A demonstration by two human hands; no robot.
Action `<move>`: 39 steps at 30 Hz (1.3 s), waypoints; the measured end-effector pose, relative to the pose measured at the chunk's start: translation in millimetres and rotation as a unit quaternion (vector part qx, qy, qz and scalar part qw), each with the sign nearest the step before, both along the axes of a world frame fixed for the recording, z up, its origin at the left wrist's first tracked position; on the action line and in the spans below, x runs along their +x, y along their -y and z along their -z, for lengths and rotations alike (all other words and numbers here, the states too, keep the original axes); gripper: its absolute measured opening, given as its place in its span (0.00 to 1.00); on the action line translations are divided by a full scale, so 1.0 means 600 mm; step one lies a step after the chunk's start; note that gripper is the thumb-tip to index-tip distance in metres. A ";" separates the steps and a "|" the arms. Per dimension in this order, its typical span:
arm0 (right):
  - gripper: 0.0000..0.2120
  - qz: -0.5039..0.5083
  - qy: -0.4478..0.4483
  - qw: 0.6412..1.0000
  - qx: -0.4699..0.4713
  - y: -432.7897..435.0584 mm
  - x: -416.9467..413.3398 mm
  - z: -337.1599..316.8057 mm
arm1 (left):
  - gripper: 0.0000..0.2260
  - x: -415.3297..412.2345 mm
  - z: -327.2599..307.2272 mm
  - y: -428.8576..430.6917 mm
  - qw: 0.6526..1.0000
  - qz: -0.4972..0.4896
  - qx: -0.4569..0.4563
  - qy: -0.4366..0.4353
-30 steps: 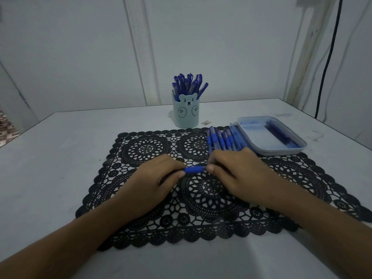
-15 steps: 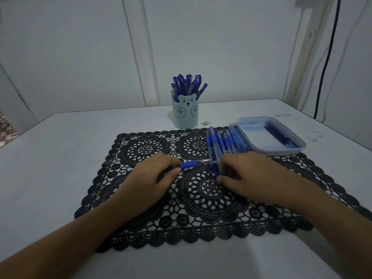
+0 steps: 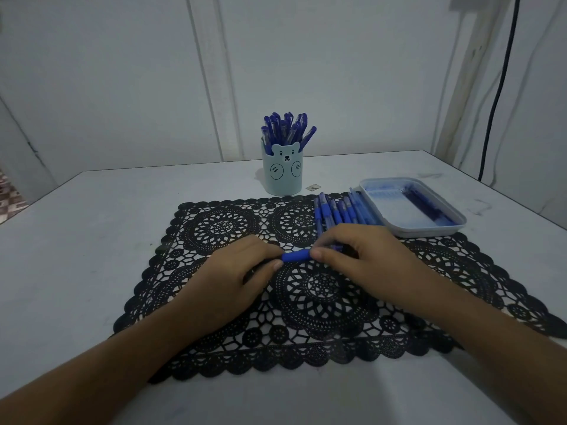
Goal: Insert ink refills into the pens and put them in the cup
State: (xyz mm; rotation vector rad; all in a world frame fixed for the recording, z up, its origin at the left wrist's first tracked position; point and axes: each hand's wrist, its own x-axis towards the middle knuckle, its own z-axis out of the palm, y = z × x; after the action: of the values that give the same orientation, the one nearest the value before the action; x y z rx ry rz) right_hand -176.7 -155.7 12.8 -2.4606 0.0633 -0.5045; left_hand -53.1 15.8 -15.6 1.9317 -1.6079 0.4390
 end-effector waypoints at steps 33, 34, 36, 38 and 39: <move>0.17 -0.056 0.169 0.978 -0.105 -0.004 0.021 0.029 | 0.13 -0.008 0.005 0.009 0.978 -0.068 -0.064 0.185; 0.17 -0.062 0.167 0.979 -0.104 -0.005 0.020 0.028 | 0.13 -0.009 0.004 0.010 0.978 -0.072 -0.059 0.185; 0.21 -0.061 0.140 0.984 -0.090 -0.005 0.018 0.024 | 0.12 -0.008 0.000 0.010 0.981 -0.080 -0.036 0.174; 0.27 -0.034 0.107 0.992 -0.057 0.005 0.017 0.022 | 0.12 -0.003 -0.015 0.009 0.984 -0.093 -0.029 0.147; 0.29 -0.009 0.100 0.993 -0.054 0.013 0.017 0.023 | 0.11 0.003 -0.029 0.009 0.986 -0.105 -0.040 0.121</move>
State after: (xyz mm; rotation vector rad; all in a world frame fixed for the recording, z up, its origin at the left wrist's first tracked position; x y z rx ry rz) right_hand -166.2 -163.6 -1.0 -2.4989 -0.0707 -0.7625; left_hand -51.6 10.3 1.8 2.0570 -1.5078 0.8398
